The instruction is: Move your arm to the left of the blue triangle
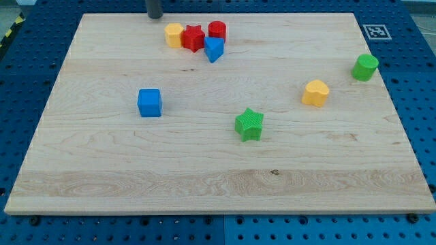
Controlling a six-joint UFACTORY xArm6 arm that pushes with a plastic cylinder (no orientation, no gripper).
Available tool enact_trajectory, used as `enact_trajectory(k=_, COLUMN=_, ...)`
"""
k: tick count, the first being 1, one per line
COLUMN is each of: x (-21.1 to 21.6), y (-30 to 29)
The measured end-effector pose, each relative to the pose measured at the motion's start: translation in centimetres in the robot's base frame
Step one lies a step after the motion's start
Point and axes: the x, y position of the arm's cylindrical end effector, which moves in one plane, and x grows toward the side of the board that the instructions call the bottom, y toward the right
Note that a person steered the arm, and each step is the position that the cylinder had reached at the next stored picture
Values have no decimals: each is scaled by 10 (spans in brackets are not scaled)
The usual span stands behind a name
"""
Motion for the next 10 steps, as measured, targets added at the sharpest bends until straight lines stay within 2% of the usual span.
enact_trajectory(k=1, x=1, y=-25)
enact_trajectory(k=3, x=27, y=-29)
enact_trajectory(k=6, x=64, y=15)
enact_trajectory(k=8, x=96, y=-35)
enact_trajectory(k=10, x=131, y=-37)
